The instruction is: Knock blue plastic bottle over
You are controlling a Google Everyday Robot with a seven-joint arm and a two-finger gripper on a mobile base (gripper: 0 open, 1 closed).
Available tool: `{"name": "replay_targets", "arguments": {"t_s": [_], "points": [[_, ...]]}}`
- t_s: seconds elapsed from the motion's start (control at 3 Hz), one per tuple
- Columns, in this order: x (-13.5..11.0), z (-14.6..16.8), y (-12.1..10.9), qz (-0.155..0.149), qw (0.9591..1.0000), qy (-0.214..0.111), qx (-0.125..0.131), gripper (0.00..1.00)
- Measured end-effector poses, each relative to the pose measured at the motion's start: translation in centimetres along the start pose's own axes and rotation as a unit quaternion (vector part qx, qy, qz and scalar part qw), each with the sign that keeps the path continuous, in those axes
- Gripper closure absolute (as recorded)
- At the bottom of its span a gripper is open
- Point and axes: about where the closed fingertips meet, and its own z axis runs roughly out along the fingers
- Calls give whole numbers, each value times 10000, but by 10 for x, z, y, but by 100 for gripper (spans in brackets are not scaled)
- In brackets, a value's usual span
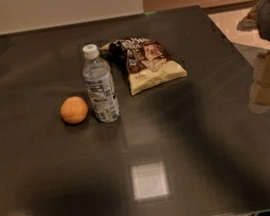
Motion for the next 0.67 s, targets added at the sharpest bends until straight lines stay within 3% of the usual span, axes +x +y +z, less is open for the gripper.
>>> {"name": "replay_targets", "arguments": {"t_s": [0.67], "points": [[-2,0,-4,44,10000,-77,9,0]]}}
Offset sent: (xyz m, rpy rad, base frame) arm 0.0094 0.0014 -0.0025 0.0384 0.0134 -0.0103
